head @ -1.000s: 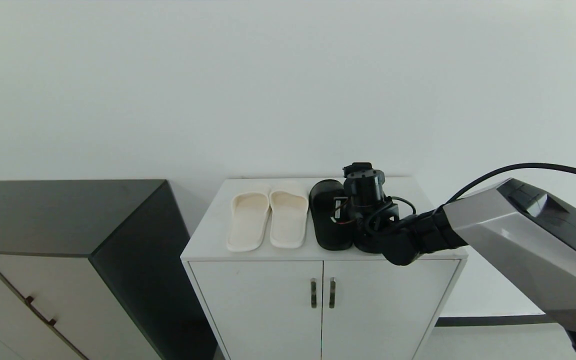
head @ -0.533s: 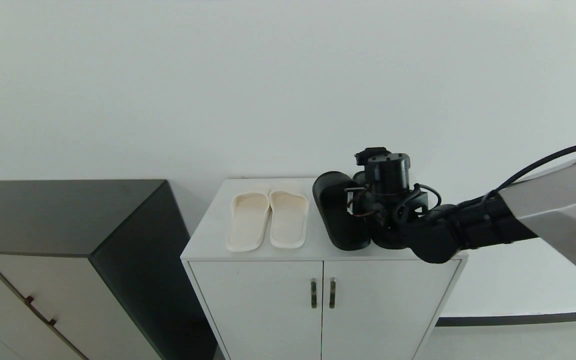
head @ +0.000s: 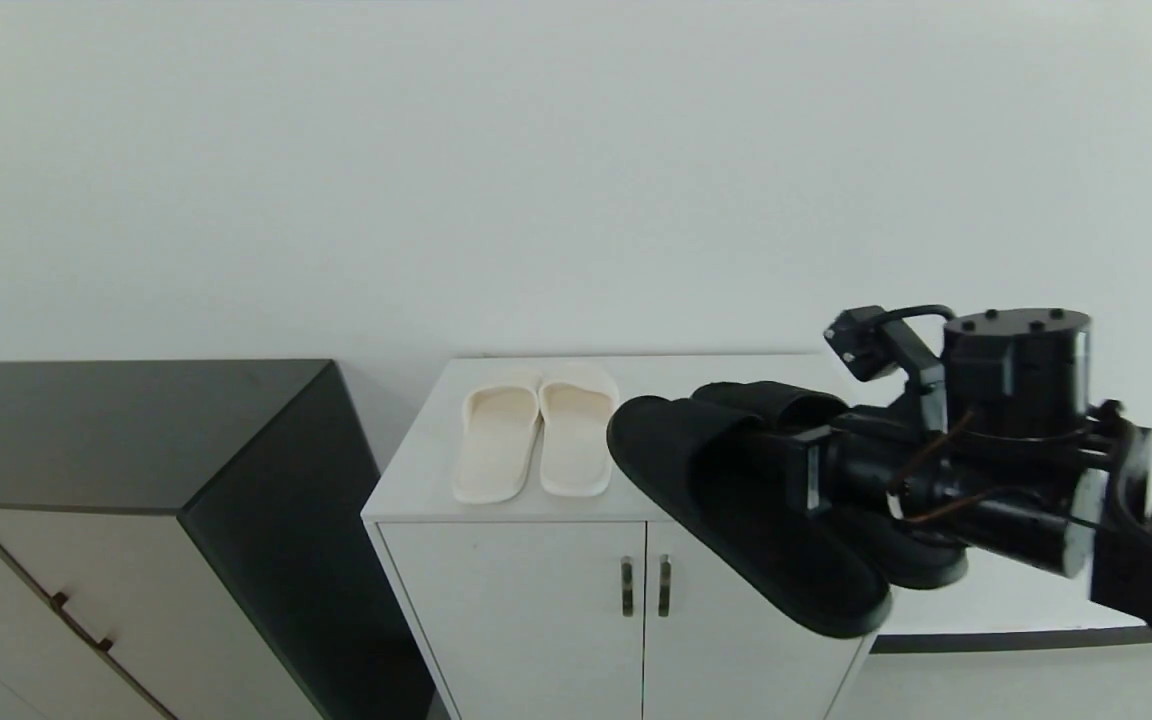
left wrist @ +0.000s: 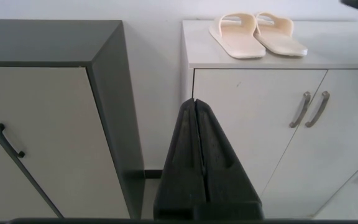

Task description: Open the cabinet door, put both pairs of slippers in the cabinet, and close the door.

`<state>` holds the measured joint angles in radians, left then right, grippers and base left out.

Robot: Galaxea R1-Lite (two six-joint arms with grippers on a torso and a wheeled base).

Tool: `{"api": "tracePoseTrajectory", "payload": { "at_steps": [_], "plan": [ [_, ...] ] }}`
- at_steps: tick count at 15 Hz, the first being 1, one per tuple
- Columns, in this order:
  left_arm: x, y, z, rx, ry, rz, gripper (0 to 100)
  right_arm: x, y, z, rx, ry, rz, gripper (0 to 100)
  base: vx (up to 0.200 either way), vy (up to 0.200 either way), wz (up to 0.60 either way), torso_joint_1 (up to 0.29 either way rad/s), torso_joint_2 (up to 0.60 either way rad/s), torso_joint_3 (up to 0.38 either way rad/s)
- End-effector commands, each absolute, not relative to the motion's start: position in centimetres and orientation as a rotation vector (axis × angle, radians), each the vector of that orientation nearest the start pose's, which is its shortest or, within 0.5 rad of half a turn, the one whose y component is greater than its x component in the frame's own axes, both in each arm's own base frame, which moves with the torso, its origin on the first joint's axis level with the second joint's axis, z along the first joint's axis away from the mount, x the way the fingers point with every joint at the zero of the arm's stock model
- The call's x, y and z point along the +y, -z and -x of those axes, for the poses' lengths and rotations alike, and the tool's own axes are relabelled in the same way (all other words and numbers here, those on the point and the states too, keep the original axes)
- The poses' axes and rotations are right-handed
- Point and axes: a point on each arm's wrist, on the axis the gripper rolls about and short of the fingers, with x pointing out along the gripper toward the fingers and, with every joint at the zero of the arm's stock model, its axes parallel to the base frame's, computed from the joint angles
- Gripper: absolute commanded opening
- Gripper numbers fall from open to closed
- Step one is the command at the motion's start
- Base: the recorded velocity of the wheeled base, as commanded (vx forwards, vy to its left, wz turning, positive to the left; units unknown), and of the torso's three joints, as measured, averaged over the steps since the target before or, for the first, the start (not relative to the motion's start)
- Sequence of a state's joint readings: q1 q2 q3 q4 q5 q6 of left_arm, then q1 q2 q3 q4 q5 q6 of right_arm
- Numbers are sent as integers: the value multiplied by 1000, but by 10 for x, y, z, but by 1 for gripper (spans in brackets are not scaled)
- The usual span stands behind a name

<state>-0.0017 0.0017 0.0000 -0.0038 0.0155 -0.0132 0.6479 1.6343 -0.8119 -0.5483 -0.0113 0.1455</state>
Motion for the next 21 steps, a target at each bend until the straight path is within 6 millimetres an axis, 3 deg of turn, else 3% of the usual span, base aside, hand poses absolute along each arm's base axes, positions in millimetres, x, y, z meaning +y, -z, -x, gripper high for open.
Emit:
{"api": "tracePoseTrajectory", "payload": {
  "at_steps": [1,7,12,21],
  "plan": [
    [0,-76,23,-3,-14,14,0,152,-206,-181,271,-724,-54,0,0,0,0,0,0,0],
    [0,-76,23,-3,-14,15,0,153,-188,-176,308,-747,37,0,0,0,0,0,0,0],
    [0,-76,23,-3,-14,15,0,155,-181,-178,336,-746,46,0,-200,0,0,7,2,0],
    [0,-76,23,-3,-17,15,0,156,-172,-179,369,-747,61,0,0,0,0,0,0,0]
  ]
}}
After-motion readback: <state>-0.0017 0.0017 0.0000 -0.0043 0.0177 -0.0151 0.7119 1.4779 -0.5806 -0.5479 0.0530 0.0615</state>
